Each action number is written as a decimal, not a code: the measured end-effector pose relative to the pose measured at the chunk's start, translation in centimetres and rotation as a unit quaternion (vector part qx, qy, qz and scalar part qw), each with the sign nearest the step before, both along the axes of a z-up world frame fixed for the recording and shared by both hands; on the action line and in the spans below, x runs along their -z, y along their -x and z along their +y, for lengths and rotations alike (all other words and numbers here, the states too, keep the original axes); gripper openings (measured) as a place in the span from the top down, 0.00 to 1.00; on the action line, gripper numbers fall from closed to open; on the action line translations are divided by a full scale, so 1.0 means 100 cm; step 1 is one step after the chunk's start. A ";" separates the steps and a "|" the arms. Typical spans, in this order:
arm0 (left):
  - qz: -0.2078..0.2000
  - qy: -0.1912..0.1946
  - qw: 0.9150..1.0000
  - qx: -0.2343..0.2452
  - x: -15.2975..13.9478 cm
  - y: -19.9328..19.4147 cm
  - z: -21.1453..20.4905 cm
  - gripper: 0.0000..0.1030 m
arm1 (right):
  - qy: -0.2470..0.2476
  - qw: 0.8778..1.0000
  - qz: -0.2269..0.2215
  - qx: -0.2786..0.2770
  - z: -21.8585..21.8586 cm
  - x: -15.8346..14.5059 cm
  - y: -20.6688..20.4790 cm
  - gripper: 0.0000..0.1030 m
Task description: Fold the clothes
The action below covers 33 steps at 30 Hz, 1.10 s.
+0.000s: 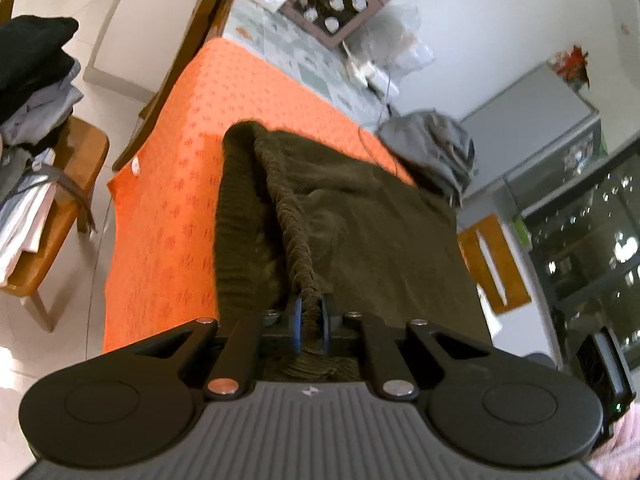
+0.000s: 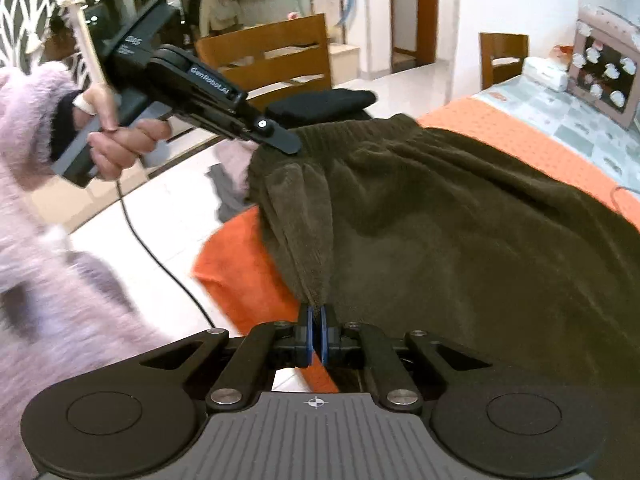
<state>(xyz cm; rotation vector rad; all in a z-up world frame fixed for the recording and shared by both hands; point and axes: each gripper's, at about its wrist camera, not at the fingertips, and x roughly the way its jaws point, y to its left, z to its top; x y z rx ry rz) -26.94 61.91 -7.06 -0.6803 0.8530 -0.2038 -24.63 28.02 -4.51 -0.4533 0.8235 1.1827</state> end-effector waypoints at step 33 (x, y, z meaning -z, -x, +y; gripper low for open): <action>-0.002 -0.101 0.994 -0.041 0.042 -0.185 0.017 0.25 | 0.000 0.940 0.078 0.331 -0.117 -0.022 -0.049 0.56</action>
